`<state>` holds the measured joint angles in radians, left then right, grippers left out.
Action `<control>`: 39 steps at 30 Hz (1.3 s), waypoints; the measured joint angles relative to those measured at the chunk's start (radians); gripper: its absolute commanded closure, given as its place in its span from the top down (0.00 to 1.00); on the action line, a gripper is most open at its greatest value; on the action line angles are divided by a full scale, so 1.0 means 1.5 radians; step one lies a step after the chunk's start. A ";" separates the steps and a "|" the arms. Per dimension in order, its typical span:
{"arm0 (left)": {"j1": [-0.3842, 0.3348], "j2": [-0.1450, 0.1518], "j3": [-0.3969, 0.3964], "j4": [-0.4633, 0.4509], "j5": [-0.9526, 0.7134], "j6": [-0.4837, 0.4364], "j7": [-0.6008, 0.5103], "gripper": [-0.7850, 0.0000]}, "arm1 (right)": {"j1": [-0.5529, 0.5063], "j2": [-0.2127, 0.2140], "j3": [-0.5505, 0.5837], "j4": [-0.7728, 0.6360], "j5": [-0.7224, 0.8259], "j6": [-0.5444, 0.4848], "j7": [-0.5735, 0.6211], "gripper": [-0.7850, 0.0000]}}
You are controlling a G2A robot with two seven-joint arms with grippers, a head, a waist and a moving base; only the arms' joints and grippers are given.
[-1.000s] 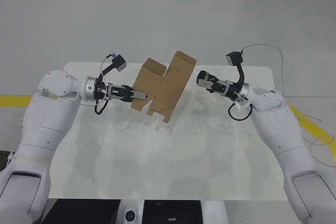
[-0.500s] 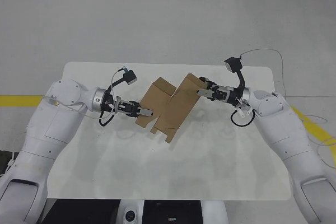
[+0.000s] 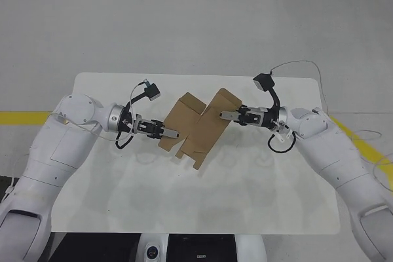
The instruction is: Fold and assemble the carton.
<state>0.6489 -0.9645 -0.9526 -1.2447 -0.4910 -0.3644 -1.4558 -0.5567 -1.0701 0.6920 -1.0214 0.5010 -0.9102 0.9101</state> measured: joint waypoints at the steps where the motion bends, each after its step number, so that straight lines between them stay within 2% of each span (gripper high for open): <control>1: -0.001 0.001 0.002 0.001 -0.002 -0.001 0.001 0.00 | 0.003 0.002 -0.008 0.002 0.004 -0.004 -0.004 0.15; 3: -0.003 0.003 0.007 0.001 -0.006 -0.002 0.002 0.00 | 0.008 0.004 -0.021 0.005 0.012 -0.009 -0.009 0.03; 4: -0.004 0.004 0.009 0.001 -0.008 -0.002 0.002 0.00 | 0.011 0.005 -0.029 0.007 0.017 -0.012 -0.012 0.00; 9: -0.008 0.010 0.020 -0.004 -0.014 -0.008 0.008 0.00 | 0.026 0.010 -0.061 0.013 0.034 -0.025 -0.025 0.00; 10: -0.009 0.011 0.022 -0.004 -0.015 -0.010 0.010 0.05 | 0.028 0.011 -0.066 0.014 0.037 -0.027 -0.027 0.00; 11: -0.010 0.012 0.023 -0.005 -0.015 -0.011 0.011 0.50 | 0.031 0.012 -0.071 0.016 0.040 -0.028 -0.028 0.00; 12: -0.011 0.013 0.025 -0.006 -0.016 -0.013 0.013 1.00 | 0.033 0.012 -0.075 0.018 0.043 -0.030 -0.030 0.00; 18: -0.025 0.021 0.023 0.013 -0.052 -0.025 0.025 1.00 | 0.044 0.014 -0.090 0.036 0.086 -0.051 -0.051 0.00; 22: -0.036 0.021 0.006 0.082 -0.092 -0.041 0.052 1.00 | 0.045 0.011 -0.087 0.057 0.122 -0.066 -0.066 0.00; 25: -0.047 0.013 0.011 0.129 -0.082 -0.007 0.118 1.00 | 0.043 0.005 -0.082 0.062 0.136 -0.068 -0.069 0.00; 27: -0.051 0.008 0.016 0.138 -0.082 0.023 0.153 1.00 | 0.042 0.000 -0.077 0.065 0.139 -0.066 -0.078 0.00; 31: -0.054 -0.001 0.018 0.142 -0.096 0.051 0.200 1.00 | 0.043 -0.014 -0.073 0.058 0.096 -0.034 -0.133 0.00; 39: -0.037 -0.007 0.002 0.116 -0.123 0.067 0.244 1.00 | 0.032 -0.029 -0.058 0.049 -0.045 0.032 -0.259 0.00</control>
<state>0.5927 -0.9747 -0.9498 -1.0711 -0.6752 -0.2641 -1.0903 -0.5094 -1.1131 0.6051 -0.9477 0.4338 -0.8617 0.5210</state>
